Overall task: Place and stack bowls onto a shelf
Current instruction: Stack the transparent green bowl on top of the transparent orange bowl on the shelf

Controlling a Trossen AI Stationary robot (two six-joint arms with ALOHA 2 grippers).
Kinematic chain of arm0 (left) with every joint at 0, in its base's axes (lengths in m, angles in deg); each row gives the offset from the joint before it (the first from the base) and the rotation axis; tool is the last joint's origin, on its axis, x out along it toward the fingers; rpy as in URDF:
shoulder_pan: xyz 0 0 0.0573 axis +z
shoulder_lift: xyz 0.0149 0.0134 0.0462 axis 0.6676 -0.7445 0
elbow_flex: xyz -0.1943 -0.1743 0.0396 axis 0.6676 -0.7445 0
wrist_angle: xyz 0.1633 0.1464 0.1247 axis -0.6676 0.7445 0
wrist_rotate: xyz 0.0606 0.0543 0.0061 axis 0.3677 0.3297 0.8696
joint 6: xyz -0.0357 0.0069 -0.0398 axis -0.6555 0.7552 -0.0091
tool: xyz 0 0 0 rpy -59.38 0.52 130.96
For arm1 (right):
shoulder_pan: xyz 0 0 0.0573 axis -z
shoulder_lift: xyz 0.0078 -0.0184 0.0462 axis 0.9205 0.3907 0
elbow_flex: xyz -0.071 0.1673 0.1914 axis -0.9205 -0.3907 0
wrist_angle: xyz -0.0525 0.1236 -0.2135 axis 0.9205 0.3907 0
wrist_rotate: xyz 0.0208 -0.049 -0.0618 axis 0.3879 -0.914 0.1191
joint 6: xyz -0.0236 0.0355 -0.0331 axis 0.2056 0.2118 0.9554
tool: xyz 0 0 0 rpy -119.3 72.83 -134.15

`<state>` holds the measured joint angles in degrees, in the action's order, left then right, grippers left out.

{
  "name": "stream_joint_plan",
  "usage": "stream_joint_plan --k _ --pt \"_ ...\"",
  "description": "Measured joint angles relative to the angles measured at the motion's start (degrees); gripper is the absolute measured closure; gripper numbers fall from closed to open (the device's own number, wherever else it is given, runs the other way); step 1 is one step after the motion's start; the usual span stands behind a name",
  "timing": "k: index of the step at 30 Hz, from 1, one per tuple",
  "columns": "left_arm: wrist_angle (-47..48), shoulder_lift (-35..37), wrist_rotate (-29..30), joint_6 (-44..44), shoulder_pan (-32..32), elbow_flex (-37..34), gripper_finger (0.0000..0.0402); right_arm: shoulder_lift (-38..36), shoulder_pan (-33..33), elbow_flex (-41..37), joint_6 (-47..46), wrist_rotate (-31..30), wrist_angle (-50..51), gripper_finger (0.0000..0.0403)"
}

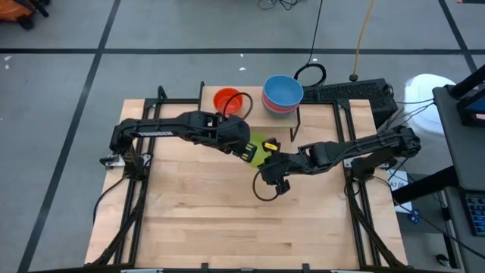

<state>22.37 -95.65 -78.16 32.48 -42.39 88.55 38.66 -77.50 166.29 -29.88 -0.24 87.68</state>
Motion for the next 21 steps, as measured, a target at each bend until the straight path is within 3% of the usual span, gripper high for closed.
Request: stream_joint_plan --k 10,15,21 --pt "-0.8 -1.3 -0.4 9.7 0.2 0.0 0.0336 0.0 -1.2 0.0 -0.2 -0.2 0.0 0.0403" --pt "0.2 -1.3 -0.3 12.3 0.5 0.0 0.0386 0.0 -1.2 0.0 -0.2 1.8 -2.0 0.0403" --pt "0.2 -1.3 0.0 14.3 0.4 0.0 0.0396 -0.7 -1.2 0.0 -3.6 5.4 -5.3 0.0403"
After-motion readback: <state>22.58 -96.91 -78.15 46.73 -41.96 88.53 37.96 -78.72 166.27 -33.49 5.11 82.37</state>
